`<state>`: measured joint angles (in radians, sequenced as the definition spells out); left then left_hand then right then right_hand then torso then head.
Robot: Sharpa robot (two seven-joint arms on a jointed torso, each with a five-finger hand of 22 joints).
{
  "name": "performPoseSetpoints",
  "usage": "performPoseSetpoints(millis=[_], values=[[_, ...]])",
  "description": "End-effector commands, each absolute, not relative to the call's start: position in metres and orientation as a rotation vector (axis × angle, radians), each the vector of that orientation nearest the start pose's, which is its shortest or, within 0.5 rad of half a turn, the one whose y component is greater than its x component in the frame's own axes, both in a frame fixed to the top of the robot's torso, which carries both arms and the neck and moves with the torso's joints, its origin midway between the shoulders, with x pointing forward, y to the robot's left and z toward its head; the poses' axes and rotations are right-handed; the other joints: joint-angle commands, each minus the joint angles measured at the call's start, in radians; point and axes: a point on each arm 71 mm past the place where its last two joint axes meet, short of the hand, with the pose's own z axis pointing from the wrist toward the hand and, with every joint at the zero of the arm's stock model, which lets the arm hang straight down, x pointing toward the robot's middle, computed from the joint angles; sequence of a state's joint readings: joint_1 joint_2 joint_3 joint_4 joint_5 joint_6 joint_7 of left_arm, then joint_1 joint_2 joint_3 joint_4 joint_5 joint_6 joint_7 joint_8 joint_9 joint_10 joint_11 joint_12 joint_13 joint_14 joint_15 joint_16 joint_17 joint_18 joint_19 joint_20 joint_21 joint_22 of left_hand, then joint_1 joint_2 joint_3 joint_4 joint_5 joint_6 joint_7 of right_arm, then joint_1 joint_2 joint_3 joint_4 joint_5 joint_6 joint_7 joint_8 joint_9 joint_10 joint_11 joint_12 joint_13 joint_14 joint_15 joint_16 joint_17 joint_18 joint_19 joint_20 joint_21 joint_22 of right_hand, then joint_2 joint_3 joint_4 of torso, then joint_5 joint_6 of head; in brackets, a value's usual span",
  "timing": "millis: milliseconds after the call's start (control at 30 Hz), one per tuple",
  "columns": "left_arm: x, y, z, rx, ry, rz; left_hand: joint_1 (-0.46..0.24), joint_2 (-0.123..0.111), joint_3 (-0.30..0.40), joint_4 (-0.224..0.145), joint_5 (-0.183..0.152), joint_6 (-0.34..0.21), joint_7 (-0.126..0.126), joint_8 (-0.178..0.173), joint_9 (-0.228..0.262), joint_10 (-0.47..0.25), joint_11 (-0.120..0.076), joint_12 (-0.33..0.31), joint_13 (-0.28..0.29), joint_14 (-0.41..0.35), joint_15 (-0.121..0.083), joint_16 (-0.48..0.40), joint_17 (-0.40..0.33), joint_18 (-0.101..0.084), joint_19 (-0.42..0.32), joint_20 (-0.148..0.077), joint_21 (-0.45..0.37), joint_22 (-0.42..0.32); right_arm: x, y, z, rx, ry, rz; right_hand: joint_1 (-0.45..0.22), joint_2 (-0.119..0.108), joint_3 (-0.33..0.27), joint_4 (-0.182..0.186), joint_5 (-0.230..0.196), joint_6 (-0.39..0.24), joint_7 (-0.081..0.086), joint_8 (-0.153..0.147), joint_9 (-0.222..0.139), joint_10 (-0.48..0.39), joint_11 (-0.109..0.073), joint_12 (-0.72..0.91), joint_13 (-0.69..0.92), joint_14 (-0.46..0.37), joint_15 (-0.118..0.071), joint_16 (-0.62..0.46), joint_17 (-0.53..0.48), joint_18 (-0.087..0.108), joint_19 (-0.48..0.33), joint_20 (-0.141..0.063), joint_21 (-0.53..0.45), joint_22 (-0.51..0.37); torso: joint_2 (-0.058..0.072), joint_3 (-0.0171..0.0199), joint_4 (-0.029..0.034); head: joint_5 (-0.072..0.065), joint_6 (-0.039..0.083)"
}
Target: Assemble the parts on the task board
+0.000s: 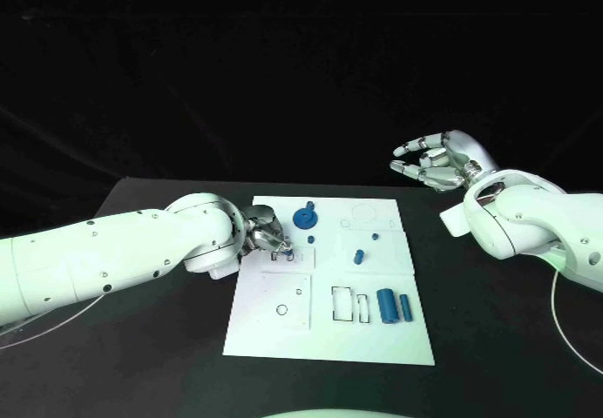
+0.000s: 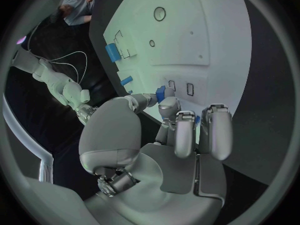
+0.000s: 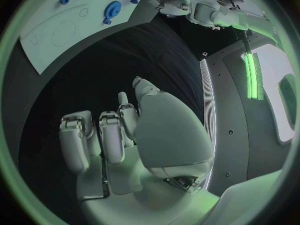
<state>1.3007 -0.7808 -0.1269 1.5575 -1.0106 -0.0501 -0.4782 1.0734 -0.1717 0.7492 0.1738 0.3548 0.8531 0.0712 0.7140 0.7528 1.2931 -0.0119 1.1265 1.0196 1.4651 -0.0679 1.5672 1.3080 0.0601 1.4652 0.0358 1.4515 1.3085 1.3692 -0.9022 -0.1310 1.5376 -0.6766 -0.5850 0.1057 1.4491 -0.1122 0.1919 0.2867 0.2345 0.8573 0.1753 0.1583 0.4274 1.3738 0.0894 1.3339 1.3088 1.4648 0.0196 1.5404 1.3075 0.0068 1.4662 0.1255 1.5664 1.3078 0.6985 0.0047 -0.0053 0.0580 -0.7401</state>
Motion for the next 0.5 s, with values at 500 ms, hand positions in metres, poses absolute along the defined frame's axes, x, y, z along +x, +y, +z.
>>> performPoseSetpoints(millis=[500], values=[[0.4724, 0.1711, -0.2039, -0.120, 2.102, -0.488, 0.002, -0.020, 0.220, -0.208, 0.023, 0.024, -0.011, 0.007, 0.001, 0.020, -0.006, 0.012, 0.012, 0.106, -0.010, 0.004, 0.263, -0.010, 0.007, -0.012, 0.008, 0.022, 0.5030, -0.2427, -0.1255, 0.514, 1.437, 0.959, -0.002, -0.005, 0.003, 0.001, 0.006, 0.005, 0.000, 0.006, -0.001, -0.003, -0.001, -0.005, 0.062, 0.086, -0.006, -0.005, 0.191, -0.006, 0.103, -0.007, 0.001, 0.261, 0.001, 0.0018, 0.0000, 0.000, -0.006]])
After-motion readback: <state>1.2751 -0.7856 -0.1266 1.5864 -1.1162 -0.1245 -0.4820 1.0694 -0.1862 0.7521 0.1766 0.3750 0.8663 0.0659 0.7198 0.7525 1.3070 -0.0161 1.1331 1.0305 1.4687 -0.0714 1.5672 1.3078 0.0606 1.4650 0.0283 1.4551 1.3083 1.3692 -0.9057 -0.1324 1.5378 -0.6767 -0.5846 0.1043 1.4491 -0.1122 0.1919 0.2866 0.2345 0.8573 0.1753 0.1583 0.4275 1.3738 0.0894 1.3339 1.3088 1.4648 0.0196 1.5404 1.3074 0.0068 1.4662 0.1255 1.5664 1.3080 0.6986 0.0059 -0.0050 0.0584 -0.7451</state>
